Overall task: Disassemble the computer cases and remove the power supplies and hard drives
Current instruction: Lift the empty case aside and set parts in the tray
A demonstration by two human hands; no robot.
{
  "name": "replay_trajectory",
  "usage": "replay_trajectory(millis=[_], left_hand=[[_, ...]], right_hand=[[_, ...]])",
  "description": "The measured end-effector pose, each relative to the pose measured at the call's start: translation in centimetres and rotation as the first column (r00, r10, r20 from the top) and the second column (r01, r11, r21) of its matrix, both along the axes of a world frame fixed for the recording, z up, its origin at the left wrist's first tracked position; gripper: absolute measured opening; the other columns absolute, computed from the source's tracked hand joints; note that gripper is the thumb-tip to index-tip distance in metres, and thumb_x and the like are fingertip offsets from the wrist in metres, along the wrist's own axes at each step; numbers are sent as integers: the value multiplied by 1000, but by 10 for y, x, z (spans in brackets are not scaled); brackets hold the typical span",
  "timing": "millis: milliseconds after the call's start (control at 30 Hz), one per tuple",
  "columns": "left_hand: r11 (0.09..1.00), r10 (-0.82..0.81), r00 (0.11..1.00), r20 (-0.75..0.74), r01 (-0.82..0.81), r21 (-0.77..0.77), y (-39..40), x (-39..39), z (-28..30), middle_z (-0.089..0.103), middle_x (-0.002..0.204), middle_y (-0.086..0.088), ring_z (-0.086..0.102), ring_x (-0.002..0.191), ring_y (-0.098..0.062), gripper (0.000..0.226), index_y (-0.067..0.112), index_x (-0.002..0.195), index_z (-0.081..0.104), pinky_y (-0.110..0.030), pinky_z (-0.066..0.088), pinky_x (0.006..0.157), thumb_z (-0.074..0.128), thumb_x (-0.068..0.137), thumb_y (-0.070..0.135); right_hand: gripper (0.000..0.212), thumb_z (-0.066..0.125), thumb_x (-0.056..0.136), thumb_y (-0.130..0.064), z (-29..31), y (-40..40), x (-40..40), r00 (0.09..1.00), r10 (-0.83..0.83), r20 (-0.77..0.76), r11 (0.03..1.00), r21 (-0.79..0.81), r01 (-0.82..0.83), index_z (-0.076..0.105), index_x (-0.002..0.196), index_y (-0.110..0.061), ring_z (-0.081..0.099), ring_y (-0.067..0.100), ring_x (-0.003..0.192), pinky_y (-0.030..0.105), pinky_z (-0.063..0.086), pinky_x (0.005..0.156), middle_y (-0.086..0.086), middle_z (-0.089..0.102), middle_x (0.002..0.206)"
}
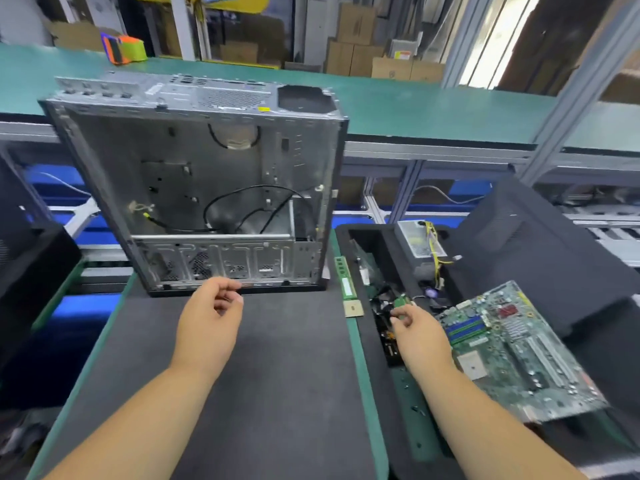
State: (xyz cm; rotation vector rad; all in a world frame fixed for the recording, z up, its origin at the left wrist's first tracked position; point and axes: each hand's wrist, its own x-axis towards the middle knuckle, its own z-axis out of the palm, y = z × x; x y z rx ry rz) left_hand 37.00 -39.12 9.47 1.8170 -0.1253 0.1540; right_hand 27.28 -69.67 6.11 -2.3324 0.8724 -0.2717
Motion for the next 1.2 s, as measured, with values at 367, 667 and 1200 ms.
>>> replay_trajectory(millis=[367, 667, 1200], left_hand=[[996, -62, 994, -91, 67, 55, -106, -97, 2, 63, 86, 11, 53, 69, 1, 28, 32, 92, 66, -5, 43, 63, 58, 92, 5], [994, 13, 990, -143, 3, 111, -141, -135, -4, 63, 93, 8, 45, 60, -2, 38, 37, 102, 62, -14, 42, 60, 55, 90, 2], [963, -147, 948, -283, 203, 179, -145, -125, 18, 45, 136, 12, 44, 124, -4, 59, 42, 136, 46, -33, 43, 104, 69, 88, 14]], right_hand=[[31, 45, 91, -12, 0, -87, -65, 999, 44, -23, 993, 110, -42, 65, 99, -34, 57, 10, 53, 24, 35, 45, -10, 64, 79], [20, 49, 99, -21, -4, -115, -88, 982, 183, -41, 970, 167, -174, 65, 101, -34, 54, 4, 56, 21, 36, 43, -9, 63, 78], [55, 68, 90, -43, -15, -109, -79, 930, 236, -282, 971, 36, -235, 46, 134, -18, 56, 20, 110, 28, 41, 80, 3, 49, 129]])
